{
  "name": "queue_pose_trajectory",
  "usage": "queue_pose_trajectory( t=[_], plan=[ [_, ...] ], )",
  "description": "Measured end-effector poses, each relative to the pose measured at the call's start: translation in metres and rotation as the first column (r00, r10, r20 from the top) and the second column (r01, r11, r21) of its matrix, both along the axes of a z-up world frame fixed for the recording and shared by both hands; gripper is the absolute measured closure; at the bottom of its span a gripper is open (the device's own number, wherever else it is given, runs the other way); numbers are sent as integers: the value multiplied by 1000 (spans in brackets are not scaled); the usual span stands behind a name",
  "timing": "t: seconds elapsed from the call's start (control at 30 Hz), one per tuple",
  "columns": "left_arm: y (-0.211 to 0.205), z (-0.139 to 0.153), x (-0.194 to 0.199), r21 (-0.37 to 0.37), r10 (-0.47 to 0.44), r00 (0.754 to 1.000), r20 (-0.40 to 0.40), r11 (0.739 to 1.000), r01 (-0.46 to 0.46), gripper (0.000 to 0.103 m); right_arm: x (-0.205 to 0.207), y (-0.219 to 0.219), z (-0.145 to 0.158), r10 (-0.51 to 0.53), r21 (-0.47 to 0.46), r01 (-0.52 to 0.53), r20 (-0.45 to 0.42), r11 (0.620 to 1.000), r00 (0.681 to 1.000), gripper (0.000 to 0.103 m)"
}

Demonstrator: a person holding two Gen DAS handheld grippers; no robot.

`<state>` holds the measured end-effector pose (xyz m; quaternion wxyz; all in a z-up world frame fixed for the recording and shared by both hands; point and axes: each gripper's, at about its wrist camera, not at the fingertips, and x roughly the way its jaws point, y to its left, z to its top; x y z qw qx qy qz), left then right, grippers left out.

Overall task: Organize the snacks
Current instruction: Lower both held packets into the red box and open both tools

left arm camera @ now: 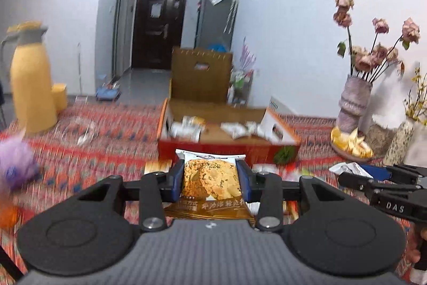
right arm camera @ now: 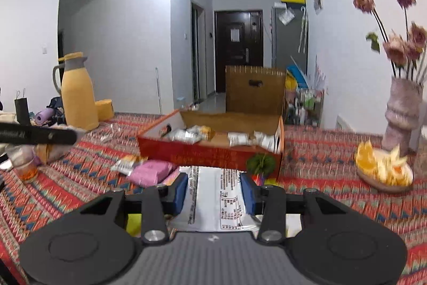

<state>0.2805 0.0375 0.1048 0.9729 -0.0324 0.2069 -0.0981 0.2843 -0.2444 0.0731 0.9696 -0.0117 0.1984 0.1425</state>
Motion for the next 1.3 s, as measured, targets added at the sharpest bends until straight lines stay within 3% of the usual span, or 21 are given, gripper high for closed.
queue_pose_trajectory(
  t=[0.2,0.47,0.6,0.7,0.9,0.93,0.97,1.0,1.07,1.2,1.3],
  plan=[
    [-10,25,68,-8,-24,999,36,1000,24,62,53,0,29,21,-32,-18,99,999,995,62],
    [2,22,184,-65,-63,998,-22,996,61,62,163,15,54,68,-6,-68,91,998,994,61],
    [15,13,251,-138,-97,991,-89,987,84,62,238,33,50,102,-4,-102,7,995,995,61],
    [11,-3,307,-179,-125,975,-185,980,92,62,301,51,29,99,-18,-101,-90,995,991,61],
    [-33,-54,393,-138,-136,937,-321,986,96,62,406,61,-31,-45,-120,13,-266,993,963,58],
    [-39,-63,399,-128,-134,935,-328,987,97,55,418,58,-42,-70,-112,39,-286,993,956,49],
    [-44,-71,404,-112,-136,936,-325,988,104,38,425,55,-52,-87,-102,58,-308,993,947,41],
    [-48,-78,406,-89,-127,941,-314,991,105,32,429,51,-61,-99,-83,75,-331,994,939,39],
    [-50,-86,403,-68,-115,955,-273,993,100,30,434,43,-70,-99,-27,96,-378,995,920,37],
    [-42,-89,398,-136,-116,961,-249,987,84,23,427,22,-70,-98,83,135,-346,987,933,26],
    [-45,-90,396,-81,-88,964,-252,994,70,23,425,9,-71,-116,128,166,-330,978,937,26]
  ],
)
